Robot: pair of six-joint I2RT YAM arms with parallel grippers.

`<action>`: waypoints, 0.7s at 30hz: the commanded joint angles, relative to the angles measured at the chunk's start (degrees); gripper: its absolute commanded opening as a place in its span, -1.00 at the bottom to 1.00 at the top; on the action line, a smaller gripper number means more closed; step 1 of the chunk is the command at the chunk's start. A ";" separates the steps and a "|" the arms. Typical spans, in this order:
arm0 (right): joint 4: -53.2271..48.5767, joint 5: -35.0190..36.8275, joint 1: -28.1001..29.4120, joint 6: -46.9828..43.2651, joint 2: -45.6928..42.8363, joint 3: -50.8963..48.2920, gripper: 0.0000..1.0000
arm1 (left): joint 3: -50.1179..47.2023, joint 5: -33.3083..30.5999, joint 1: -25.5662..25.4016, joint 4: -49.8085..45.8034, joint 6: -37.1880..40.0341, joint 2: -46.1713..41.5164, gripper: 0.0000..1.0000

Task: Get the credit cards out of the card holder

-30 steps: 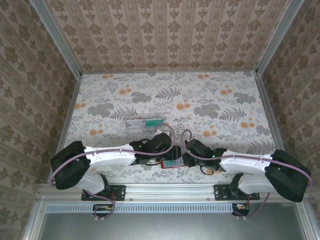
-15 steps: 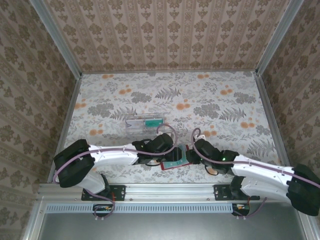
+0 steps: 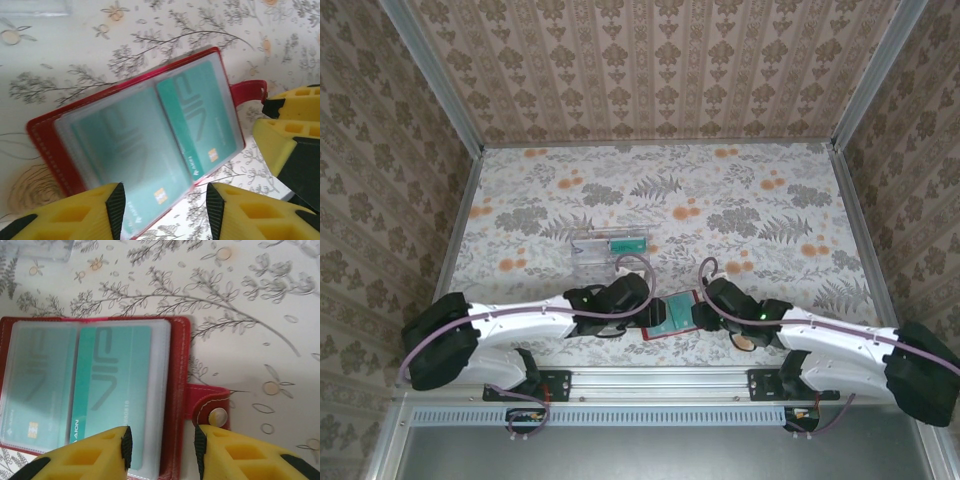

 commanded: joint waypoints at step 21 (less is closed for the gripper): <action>8.61 -13.73 -0.20 -0.22 5.90 3.47 -0.15 | -2.27 1.82 0.82 2.56 -1.43 7.43 -0.25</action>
